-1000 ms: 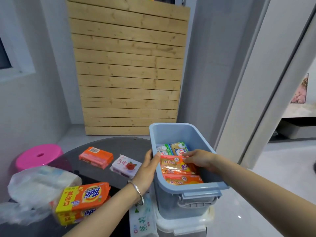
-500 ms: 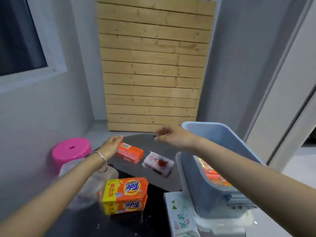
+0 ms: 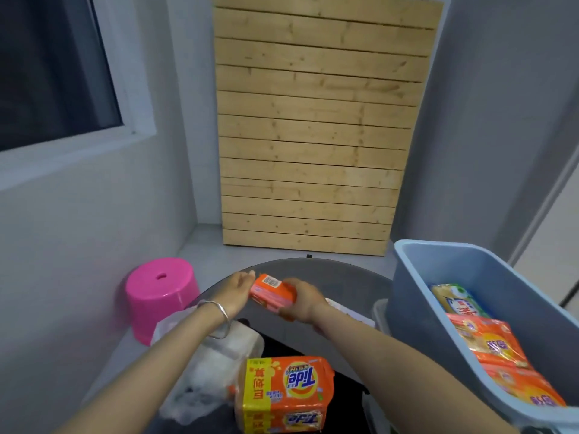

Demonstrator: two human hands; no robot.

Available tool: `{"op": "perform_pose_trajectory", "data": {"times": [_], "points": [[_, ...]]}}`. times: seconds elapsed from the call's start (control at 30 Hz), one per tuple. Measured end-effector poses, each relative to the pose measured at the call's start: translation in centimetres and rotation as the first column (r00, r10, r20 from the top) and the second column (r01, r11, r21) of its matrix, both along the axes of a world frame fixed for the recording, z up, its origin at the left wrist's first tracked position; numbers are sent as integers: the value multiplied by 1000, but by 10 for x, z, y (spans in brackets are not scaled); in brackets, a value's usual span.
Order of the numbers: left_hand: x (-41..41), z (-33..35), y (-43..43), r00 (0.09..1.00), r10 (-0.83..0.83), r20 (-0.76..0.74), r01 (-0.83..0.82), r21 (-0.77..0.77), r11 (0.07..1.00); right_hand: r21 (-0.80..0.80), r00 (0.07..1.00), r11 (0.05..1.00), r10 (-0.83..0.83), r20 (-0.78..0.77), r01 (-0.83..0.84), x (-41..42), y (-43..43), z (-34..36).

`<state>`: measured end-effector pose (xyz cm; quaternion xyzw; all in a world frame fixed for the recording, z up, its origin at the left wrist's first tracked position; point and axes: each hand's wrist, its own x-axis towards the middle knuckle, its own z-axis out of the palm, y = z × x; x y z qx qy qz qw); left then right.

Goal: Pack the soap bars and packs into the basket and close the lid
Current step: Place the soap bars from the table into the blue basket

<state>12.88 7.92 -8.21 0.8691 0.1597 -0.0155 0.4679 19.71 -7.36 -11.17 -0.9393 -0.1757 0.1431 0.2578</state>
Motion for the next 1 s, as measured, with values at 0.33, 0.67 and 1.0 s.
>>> {"op": "perform_pose_trajectory", "data": {"times": [0.33,0.67,1.0], "points": [[-9,61,-44,908,10,419,92,-223,971,485,910,850,19,-414,204,-17,-62,141],[3,105,-190,880,-56,471,264,-389,883,655,961,720,-56,-272,227,-58,-233,188],[-8,51,-252,898,-315,306,404,-296,866,431,811,687,-479,-337,585,-31,-289,116]]}}
